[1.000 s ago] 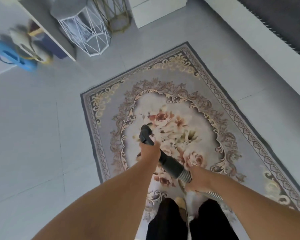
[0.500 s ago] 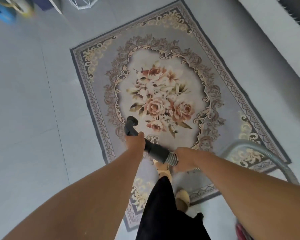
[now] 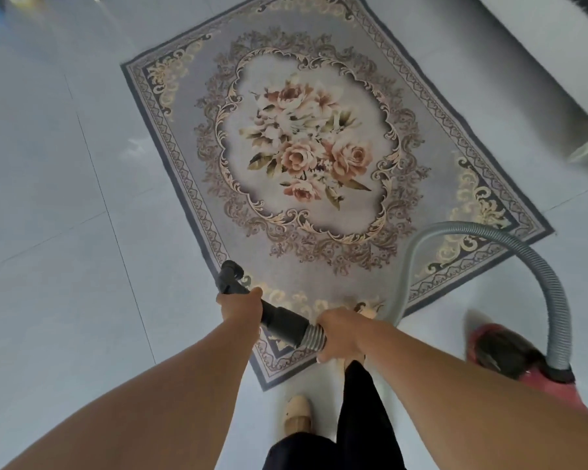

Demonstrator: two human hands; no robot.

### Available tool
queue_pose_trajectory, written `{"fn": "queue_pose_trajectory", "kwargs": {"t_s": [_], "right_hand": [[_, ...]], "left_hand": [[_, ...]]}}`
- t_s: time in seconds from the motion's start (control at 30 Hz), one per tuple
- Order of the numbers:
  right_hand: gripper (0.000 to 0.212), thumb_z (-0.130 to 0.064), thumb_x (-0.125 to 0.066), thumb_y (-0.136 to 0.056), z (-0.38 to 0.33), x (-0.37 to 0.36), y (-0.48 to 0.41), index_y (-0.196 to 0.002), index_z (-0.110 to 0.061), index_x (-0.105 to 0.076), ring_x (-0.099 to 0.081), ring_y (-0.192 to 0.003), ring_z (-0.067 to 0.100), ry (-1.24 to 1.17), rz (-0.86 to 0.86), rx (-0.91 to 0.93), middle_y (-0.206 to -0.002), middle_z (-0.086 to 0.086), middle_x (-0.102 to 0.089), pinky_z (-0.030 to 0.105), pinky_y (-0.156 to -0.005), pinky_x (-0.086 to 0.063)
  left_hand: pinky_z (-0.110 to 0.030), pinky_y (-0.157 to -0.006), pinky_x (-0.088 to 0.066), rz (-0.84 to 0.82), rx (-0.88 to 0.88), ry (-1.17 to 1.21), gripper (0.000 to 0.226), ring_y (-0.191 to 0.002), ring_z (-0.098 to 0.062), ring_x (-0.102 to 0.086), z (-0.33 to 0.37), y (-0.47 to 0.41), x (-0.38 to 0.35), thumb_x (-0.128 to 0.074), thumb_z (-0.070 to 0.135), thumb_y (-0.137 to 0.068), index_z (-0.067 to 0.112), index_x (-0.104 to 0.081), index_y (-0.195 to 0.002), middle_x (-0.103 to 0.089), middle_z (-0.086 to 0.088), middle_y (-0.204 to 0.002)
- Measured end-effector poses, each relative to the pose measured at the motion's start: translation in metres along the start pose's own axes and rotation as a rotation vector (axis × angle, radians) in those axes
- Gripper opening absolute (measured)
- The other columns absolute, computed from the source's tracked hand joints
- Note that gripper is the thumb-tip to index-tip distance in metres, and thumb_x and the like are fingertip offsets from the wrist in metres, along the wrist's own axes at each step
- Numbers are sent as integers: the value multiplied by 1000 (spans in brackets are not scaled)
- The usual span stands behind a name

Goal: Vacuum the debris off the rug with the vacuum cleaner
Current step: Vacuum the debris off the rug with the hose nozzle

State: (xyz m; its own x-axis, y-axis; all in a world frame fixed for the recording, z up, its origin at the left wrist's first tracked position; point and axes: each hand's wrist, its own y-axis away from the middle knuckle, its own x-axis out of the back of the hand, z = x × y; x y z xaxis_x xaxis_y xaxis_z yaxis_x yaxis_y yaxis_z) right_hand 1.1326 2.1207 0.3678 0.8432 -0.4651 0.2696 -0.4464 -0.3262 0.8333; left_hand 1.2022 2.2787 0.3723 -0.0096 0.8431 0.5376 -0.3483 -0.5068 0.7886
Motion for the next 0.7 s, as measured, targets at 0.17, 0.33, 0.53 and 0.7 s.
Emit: {"fn": "queue_pose_trajectory", "kwargs": {"t_s": [0.17, 0.33, 0.53, 0.7], "right_hand": [[41, -43, -75, -71, -39, -92, 16, -105, -22, -66, -64, -92, 23, -147, 99, 18, -100, 2, -70, 34, -87, -50], [48, -39, -75, -79, -49, -133, 47, -120, -16, -61, -63, -101, 18, -484, 140, 80, -116, 3, -68, 25, -84, -47], [33, -25, -66, -88, 13, -149, 93, -118, -13, -61, -62, -99, 19, -766, 403, -96, -113, 3, -65, 28, -83, -50], [19, -16, -50, -96, 78, -155, 152, -111, -11, -61, -58, -109, 26, -658, 585, -306, -96, 2, -60, 26, -81, -46]], "left_hand": [[-37, -71, -49, -9, -363, -169, 70, -91, -29, -55, -41, 17, 38, -58, 13, -91, 17, -18, -149, -54, -13, -120], [-34, -62, -46, -53, -662, -357, 73, -73, -24, -58, -62, 39, 50, -58, 10, -87, 25, -20, -148, -58, -11, -109], [-29, -51, -46, -57, -906, -540, 80, -69, -26, -60, -89, 83, 14, -56, 8, -88, 30, -12, -152, -62, -11, -105], [-30, -55, -46, -142, -1108, -620, 85, -81, -25, -60, -114, 150, -32, -57, 7, -88, 33, -9, -153, -59, -8, -121]]}}
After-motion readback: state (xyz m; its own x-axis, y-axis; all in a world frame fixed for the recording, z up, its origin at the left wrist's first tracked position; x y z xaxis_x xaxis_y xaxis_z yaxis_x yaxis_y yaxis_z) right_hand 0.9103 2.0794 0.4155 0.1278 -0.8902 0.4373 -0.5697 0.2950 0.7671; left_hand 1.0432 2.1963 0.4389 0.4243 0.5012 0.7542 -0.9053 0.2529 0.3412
